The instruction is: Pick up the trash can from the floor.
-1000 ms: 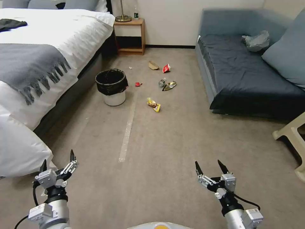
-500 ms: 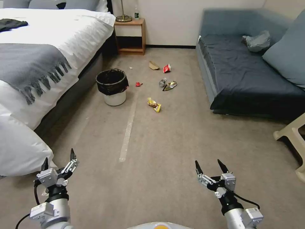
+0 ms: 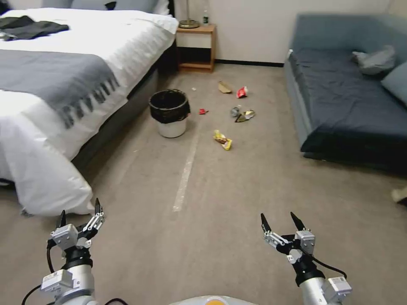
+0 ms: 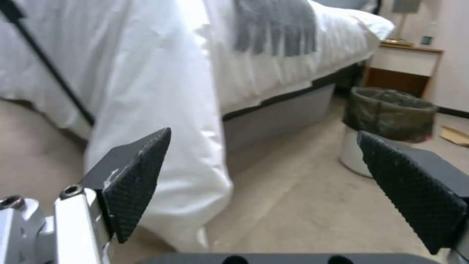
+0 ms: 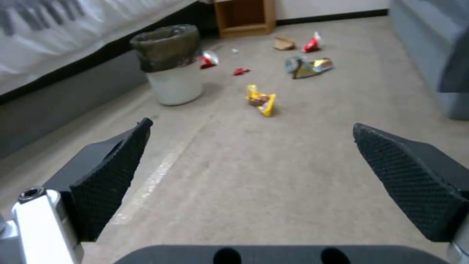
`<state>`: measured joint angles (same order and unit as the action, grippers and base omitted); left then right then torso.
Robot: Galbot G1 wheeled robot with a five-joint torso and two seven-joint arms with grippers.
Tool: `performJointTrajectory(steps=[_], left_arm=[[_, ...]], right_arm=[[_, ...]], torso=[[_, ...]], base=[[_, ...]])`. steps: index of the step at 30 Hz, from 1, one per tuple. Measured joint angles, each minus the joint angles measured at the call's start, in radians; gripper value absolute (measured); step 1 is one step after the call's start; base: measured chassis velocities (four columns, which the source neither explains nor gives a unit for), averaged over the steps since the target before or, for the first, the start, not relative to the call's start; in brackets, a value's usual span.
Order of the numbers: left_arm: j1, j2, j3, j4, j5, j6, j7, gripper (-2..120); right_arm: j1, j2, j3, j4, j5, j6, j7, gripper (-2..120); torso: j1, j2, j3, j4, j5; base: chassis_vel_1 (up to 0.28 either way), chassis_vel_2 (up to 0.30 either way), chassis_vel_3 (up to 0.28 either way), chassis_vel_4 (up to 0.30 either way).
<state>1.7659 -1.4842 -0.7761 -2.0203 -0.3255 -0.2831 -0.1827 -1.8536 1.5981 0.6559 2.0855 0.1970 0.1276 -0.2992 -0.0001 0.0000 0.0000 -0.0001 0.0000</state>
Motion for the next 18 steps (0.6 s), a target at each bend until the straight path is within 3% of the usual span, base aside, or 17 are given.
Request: performJointTrajectory(steps=[7,18], left_arm=[[0.003,0.001,0.000,-0.001,0.001,0.001,0.007,97],[0.006,-0.002,0.001,-0.004,0.002,0.003,0.019,93]], right_arm=[[0.001,0.003,0.001,0.001,0.000,0.009,-0.004,100],[0.001,0.002,0.006,0.000,-0.006,0.032,-0.017,100]], torso=[[0.000,0.000,0.000,0.0006,0.0000],[0.000,0.000,0.000,0.0000,0.0000]], base=[[0.091,0.087,0.092,0.106],[0.000,0.000,0.000,0.000]])
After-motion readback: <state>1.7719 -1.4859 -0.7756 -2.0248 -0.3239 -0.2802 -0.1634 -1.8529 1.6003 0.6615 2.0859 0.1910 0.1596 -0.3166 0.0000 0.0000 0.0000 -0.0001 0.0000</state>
